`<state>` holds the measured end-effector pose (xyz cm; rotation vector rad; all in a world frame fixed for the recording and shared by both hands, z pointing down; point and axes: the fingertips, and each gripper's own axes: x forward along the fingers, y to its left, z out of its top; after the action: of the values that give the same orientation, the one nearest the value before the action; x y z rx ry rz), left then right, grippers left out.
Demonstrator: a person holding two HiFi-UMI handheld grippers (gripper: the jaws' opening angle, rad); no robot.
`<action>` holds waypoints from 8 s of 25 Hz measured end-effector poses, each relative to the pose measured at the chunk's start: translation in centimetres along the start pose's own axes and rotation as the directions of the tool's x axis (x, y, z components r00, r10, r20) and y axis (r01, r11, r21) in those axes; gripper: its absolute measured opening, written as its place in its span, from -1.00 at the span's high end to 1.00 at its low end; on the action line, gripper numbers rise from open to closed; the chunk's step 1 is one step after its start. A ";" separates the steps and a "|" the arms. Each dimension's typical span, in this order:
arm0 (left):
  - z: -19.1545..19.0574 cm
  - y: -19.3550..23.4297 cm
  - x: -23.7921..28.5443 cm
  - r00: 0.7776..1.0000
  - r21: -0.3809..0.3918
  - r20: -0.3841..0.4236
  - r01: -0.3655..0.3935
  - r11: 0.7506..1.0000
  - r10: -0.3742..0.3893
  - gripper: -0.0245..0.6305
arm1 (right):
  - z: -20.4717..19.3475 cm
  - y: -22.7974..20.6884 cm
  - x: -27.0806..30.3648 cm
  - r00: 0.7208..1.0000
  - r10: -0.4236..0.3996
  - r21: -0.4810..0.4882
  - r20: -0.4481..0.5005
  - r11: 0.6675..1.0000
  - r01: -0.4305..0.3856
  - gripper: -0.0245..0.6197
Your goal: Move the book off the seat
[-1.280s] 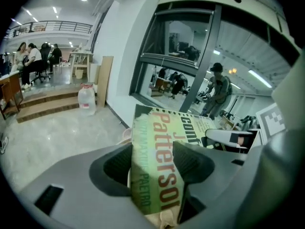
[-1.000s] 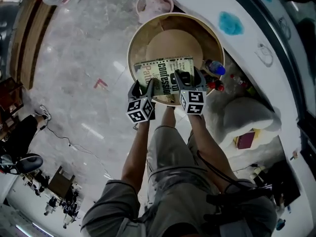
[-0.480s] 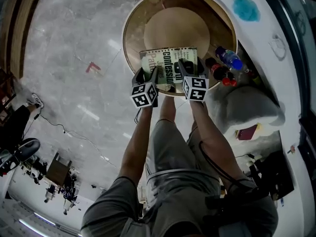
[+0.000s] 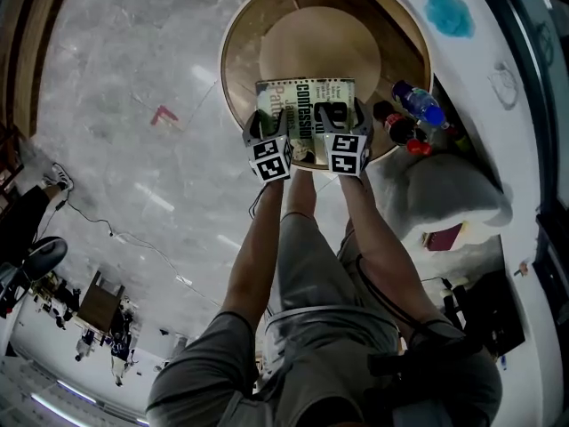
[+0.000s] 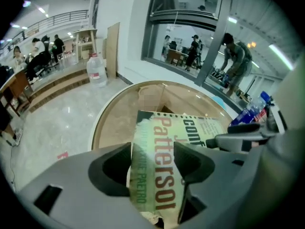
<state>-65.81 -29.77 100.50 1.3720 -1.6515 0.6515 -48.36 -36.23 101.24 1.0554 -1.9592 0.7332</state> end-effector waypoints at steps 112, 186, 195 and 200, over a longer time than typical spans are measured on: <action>42.3 -20.0 -56.9 0.486 0.325 0.785 0.204 0.923 -0.384 -0.12 | 43.5 -1.9 -60.9 0.555 0.041 -0.102 0.831 0.992 0.079 -0.07; -17.7 -92.4 -78.2 -0.071 0.637 -0.356 0.712 -0.297 -0.932 -0.12 | -29.9 -37.2 -108.6 0.116 -0.986 0.859 0.124 0.165 0.484 -0.10; -11.9 -93.4 -78.2 0.041 0.749 -0.112 0.660 -0.057 -0.993 -0.12 | -26.9 -42.3 -111.9 0.101 -0.940 0.807 0.325 0.331 0.489 -0.10; -12.4 -94.2 -81.8 0.050 0.778 -0.029 0.628 0.009 -0.998 -0.12 | -26.9 -43.0 -117.0 0.059 -0.912 0.781 0.406 0.379 0.496 -0.10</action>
<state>29.33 -2.44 23.49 2.9591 -0.3783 -0.1411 39.78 11.92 22.67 2.8859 -1.3956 -0.0479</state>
